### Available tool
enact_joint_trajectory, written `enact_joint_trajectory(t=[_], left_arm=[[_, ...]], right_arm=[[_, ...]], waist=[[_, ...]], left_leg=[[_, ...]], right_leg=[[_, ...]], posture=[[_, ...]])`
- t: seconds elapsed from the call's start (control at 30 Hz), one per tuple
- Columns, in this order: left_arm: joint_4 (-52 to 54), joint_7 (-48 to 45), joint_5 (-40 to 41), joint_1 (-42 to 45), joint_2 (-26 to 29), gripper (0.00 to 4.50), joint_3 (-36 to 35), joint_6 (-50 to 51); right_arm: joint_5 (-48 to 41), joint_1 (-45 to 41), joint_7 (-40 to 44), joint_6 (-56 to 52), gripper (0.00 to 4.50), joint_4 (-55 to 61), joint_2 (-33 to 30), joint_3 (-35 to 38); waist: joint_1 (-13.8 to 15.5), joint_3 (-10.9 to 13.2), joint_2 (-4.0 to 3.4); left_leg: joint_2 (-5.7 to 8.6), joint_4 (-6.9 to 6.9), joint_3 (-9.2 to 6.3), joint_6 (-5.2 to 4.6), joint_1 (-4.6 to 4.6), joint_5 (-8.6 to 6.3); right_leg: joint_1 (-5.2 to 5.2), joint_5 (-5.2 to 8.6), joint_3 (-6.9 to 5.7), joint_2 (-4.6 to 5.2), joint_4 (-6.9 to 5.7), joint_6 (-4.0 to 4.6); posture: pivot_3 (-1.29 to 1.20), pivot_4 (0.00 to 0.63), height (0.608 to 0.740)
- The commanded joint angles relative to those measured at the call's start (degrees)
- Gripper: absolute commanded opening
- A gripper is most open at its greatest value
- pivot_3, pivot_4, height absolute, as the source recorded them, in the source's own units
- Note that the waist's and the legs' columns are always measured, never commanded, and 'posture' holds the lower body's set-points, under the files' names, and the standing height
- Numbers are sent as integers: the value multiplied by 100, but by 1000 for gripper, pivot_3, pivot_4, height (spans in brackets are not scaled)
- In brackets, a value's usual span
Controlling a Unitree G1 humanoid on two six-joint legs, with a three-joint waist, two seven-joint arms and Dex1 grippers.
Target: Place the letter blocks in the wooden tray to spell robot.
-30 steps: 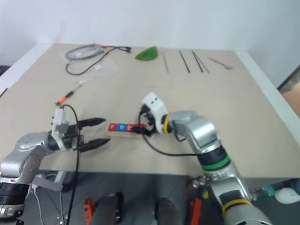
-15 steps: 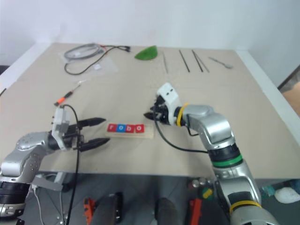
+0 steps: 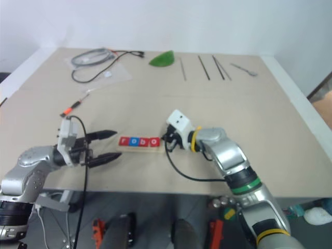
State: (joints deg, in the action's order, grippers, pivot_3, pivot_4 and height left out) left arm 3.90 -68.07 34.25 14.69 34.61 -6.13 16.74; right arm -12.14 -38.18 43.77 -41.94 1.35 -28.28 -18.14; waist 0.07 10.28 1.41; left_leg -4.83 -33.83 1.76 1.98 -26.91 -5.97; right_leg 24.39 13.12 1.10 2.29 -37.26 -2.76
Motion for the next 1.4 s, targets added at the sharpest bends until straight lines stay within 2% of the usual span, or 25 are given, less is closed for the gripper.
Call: enact_joint_trajectory(t=[0.03,0.57,0.77,0.9,1.17,1.3,1.4], left_arm=[[119,-22,101,74,53,4500,-105,3],[120,-17,105,66,52,4500,-137,-27],[174,46,136,245,-23,4500,-149,-84],[80,194,11,418,-206,4500,-99,-258],[-405,414,-493,608,-588,4500,121,-835],[-612,408,-556,792,-693,4500,194,-931],[-676,402,-574,870,-735,4500,237,-959]], right_arm=[[17,-1,112,108,46,141,10,46],[-124,-51,682,-67,46,444,26,-68],[-135,-434,460,97,46,-232,-268,724],[-277,-530,487,63,1112,-441,-709,1355],[-198,-125,583,491,3902,-823,-1201,1721],[-17,-18,473,753,3902,-1281,-1162,1646],[2,123,413,713,3902,-1188,-1009,1559]], waist=[[0,0,0],[0,0,0],[23,0,0],[33,0,0],[30,0,0],[31,0,0],[28,0,0]], left_leg=[[0,0,0,0,0,0],[0,0,0,0,0,0],[1,-7,0,1,0,0],[2,-12,1,4,0,-2],[-1,-10,-1,1,0,-1],[1,-14,-1,1,0,-1],[1,-23,-1,1,0,-1]], right_leg=[[-1,0,0,0,0,0],[-1,0,0,0,0,0],[-4,-3,0,2,0,-1],[-8,-4,0,4,0,-2],[-7,-3,3,-8,0,-2],[-8,-5,7,-9,0,-8],[-9,-9,11,-10,0,-14]], posture=[[0,150,740],[0,150,740],[0,150,740],[0,150,740],[0,150,740],[0,150,740],[0,150,740]])
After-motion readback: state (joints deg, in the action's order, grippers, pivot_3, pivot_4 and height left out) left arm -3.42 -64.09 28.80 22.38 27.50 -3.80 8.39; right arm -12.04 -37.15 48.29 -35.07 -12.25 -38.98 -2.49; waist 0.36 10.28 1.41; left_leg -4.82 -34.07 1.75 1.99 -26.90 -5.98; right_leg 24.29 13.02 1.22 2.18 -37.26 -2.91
